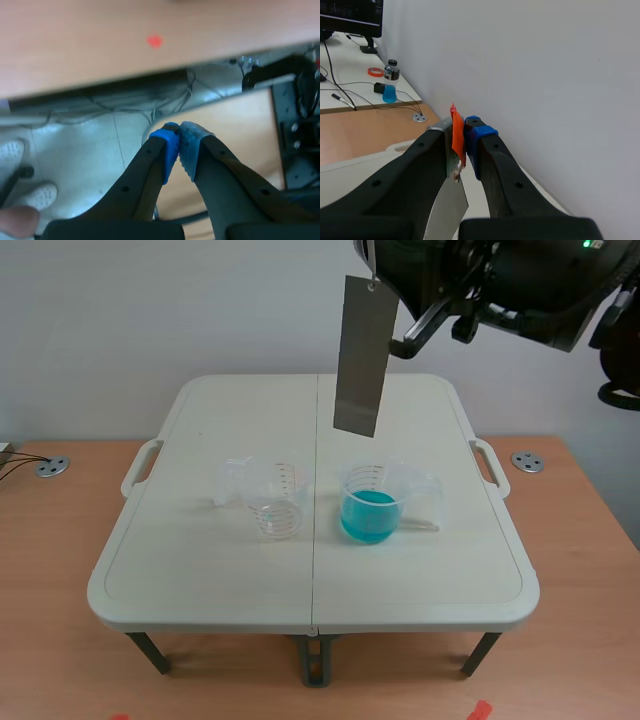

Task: Hold the metal plate by the orange handle, dip it into the blue solution, take it out and point at it, then put the plate back in the beaker on the left.
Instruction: 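Point at the plate with the left hand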

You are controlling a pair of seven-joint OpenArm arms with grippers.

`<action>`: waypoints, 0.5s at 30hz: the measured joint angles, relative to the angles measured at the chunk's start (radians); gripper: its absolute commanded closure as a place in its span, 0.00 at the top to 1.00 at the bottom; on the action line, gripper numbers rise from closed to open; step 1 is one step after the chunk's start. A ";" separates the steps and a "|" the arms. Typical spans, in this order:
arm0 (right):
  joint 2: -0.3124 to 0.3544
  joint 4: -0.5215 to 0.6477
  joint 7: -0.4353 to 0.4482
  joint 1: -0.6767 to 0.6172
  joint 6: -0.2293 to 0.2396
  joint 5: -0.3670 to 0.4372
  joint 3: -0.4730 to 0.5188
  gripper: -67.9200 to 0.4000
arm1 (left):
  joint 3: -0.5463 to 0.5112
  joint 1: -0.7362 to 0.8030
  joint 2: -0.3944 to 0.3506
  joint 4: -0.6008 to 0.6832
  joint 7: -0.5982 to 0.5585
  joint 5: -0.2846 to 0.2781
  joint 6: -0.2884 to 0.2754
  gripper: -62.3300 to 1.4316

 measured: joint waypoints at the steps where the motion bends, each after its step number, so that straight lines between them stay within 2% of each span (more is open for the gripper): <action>1: 0.010 0.000 0.000 0.000 0.000 0.010 0.000 0.02 | -0.023 0.011 -0.009 0.029 0.001 -0.005 0.000 0.05; 5: 0.038 0.000 0.000 0.000 0.000 0.014 0.000 0.02 | -0.097 0.033 -0.056 0.141 0.001 -0.008 -0.011 0.05; 9: 0.045 -0.011 0.000 0.000 0.000 0.014 0.000 0.02 | -0.115 0.026 -0.134 0.230 0.001 -0.008 -0.032 0.05; 12: 0.044 -0.039 0.000 0.000 0.000 0.014 0.000 0.02 | -0.115 -0.017 -0.183 0.281 0.002 -0.007 -0.086 0.05; 15: 0.044 -0.066 0.000 0.000 0.000 0.014 0.000 0.02 | -0.114 -0.114 -0.219 0.300 0.021 -0.007 -0.175 0.05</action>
